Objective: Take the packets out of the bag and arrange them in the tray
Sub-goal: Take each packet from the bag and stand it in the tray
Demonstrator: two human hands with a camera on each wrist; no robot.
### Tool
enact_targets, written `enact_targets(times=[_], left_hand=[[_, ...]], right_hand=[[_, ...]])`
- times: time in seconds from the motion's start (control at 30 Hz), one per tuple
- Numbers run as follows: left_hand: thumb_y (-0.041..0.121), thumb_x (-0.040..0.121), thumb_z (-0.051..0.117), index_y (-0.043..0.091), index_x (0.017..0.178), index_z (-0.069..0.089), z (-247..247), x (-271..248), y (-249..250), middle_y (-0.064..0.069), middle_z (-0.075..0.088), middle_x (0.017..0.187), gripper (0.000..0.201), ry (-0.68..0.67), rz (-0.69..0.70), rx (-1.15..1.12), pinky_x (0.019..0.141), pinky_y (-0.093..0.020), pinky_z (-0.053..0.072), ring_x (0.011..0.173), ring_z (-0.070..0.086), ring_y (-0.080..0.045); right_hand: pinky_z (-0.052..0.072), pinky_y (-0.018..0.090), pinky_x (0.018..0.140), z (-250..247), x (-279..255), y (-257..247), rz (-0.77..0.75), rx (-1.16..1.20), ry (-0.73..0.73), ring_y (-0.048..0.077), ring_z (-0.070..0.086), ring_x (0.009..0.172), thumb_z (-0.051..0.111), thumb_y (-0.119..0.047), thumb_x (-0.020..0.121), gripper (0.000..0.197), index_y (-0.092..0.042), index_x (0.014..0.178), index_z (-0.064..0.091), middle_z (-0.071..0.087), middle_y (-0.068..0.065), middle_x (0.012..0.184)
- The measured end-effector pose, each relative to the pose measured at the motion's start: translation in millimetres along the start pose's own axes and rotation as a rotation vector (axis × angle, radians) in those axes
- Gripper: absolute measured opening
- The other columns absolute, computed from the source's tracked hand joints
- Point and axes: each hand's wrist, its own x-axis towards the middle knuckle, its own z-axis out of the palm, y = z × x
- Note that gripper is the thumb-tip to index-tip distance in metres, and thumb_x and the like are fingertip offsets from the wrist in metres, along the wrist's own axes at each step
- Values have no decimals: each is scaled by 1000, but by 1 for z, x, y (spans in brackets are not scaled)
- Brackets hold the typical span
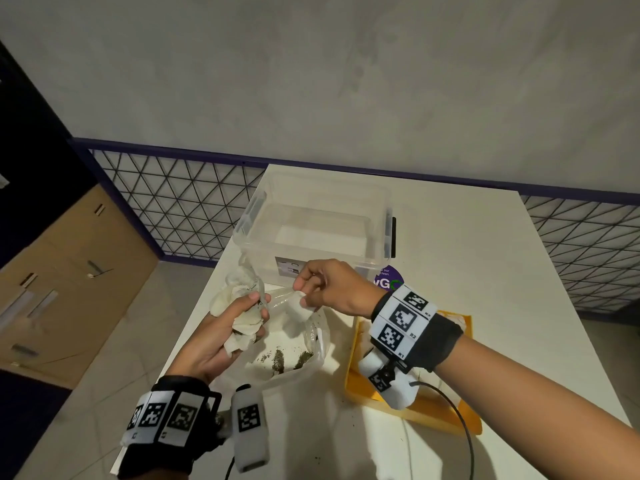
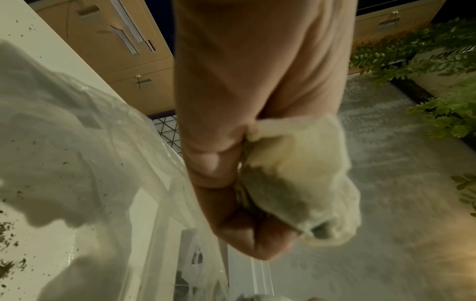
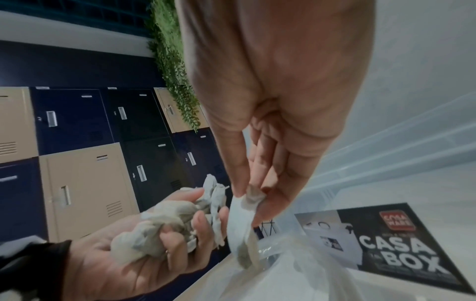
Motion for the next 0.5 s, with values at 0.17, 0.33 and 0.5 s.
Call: enact_targets(times=[0.17, 0.33, 0.5], left_hand=[[15, 83, 59, 7, 89, 64, 3, 1, -3, -8, 60, 79, 11, -37, -6, 21, 46, -19, 46, 58, 57, -11], [18, 78, 63, 6, 94, 63, 10, 5, -5, -8, 62, 82, 20, -50, -74, 21, 46, -19, 47, 59, 58, -12], [15, 77, 63, 7, 98, 61, 19, 4, -8, -6, 66, 87, 22, -79, -78, 16, 46, -20, 48, 58, 60, -12]], right_hand=[[51, 16, 71, -30, -20, 7, -2, -147, 59, 10, 59, 73, 66, 3, 79, 16, -4, 93, 68, 64, 2, 83], [37, 4, 56, -53, -49, 34, 78, -390, 146, -4, 48, 63, 66, -7, 82, 15, -14, 95, 70, 55, -14, 73], [39, 17, 66, -43, -58, 71, 213, -576, 36, 12, 49, 79, 58, 1, 82, 24, -10, 101, 65, 54, -4, 83]])
